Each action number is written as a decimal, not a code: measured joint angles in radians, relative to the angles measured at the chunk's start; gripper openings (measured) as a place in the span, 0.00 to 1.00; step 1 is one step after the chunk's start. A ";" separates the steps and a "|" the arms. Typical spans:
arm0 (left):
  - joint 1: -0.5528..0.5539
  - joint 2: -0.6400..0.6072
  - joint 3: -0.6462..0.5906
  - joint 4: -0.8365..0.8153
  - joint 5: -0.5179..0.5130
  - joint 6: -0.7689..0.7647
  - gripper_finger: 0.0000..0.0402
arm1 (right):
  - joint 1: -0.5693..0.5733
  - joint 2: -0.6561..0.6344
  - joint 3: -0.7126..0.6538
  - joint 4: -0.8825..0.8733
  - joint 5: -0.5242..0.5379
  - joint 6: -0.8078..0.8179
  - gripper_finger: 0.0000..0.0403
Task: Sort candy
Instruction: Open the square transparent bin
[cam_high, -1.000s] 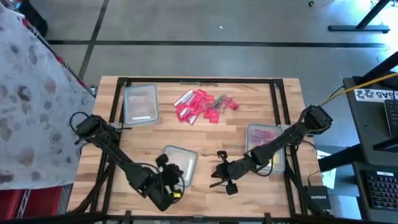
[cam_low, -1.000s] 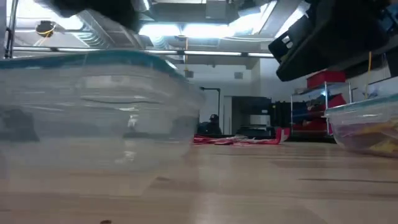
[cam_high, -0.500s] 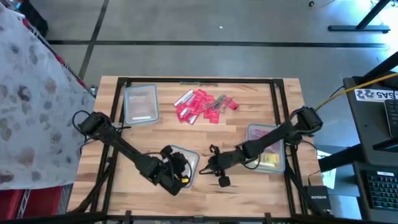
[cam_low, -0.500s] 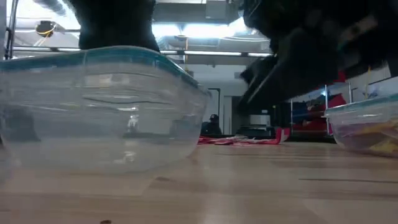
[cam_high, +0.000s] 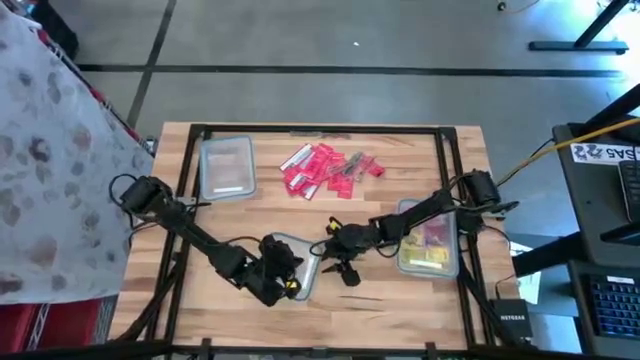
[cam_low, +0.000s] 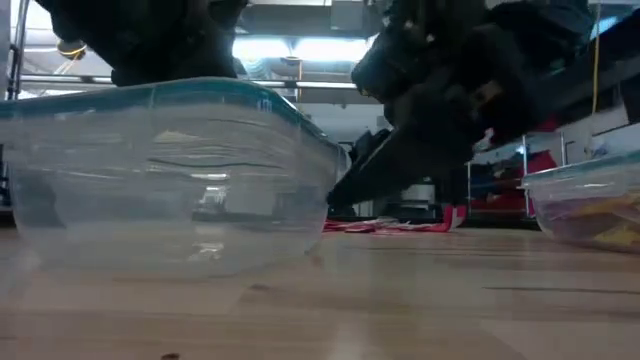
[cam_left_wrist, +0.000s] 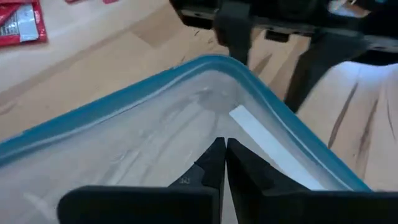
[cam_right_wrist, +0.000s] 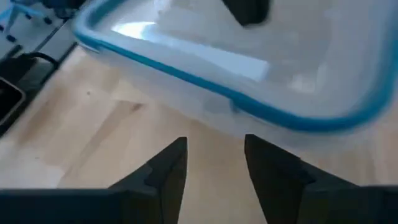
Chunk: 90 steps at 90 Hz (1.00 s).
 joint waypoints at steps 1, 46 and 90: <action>-0.001 0.000 -0.001 0.001 -0.001 0.001 0.00 | -0.001 0.000 -0.002 0.001 0.000 0.000 0.37; 0.027 0.002 -0.005 0.013 0.015 0.031 0.00 | 0.013 0.003 -0.013 0.115 -0.113 0.004 0.37; 0.042 0.047 -0.021 0.058 -0.037 0.030 0.00 | 0.039 -0.005 -0.003 0.154 -0.561 0.055 0.37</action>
